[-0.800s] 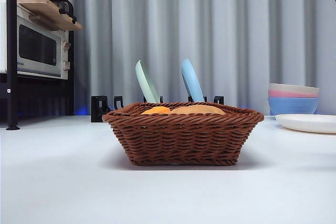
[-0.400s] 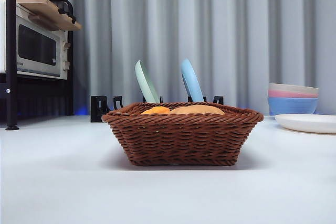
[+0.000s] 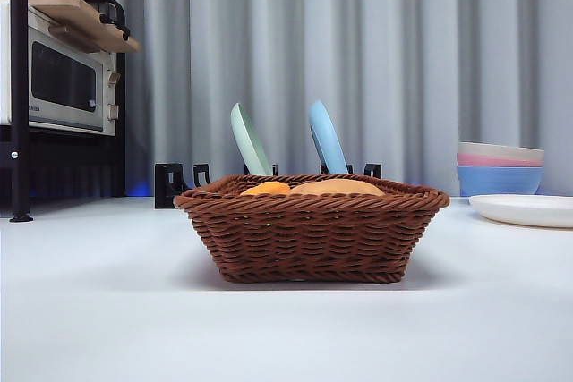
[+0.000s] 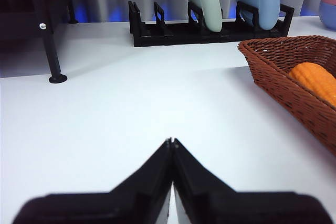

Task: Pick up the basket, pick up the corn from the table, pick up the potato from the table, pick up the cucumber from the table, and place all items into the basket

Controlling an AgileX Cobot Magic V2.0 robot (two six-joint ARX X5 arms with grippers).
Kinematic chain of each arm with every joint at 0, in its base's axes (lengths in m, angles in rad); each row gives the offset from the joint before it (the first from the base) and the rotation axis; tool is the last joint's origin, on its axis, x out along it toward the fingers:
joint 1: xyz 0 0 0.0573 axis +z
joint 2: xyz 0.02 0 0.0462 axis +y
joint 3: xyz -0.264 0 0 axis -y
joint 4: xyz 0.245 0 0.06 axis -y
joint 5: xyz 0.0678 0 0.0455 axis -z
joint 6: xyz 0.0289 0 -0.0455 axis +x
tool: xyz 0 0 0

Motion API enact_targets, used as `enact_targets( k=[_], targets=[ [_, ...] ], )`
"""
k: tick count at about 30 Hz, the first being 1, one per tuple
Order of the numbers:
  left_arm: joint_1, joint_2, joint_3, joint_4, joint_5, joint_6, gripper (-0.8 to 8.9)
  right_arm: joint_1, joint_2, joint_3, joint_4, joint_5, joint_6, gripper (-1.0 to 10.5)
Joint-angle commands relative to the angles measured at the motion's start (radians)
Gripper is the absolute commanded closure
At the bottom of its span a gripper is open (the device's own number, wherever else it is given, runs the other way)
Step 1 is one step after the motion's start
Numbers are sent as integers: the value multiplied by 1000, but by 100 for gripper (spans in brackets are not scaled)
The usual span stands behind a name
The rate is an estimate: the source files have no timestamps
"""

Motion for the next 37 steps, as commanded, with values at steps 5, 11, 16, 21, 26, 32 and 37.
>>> enact_targets(
  k=[5, 11, 16, 21, 26, 32, 37],
  targets=[
    [3, -1, -14, 0, -2, 2, 817, 0, -63, -77, 10, -1, 19, 945],
    [3, -1, -14, 1, -2, 2, 817, 0, -89, -76, -13, 0, 22, 945],
    [2, -1, -14, 1, -2, 2, 817, 1, -103, -76, -31, -1, 114, 945],
    [3, -1, -14, 1, -2, 2, 817, 1, -88, -76, -32, 9, 146, 945],
    [3, -1, -14, 1, -2, 2, 817, 1, -84, -76, -32, 7, 146, 945],
    [3, -1, -14, 1, -2, 2, 817, 1, -84, -76, -32, 7, 146, 945],
    [3, -1, -14, 1, -2, 2, 817, 1, -84, -76, -32, 7, 146, 945]
  ],
)
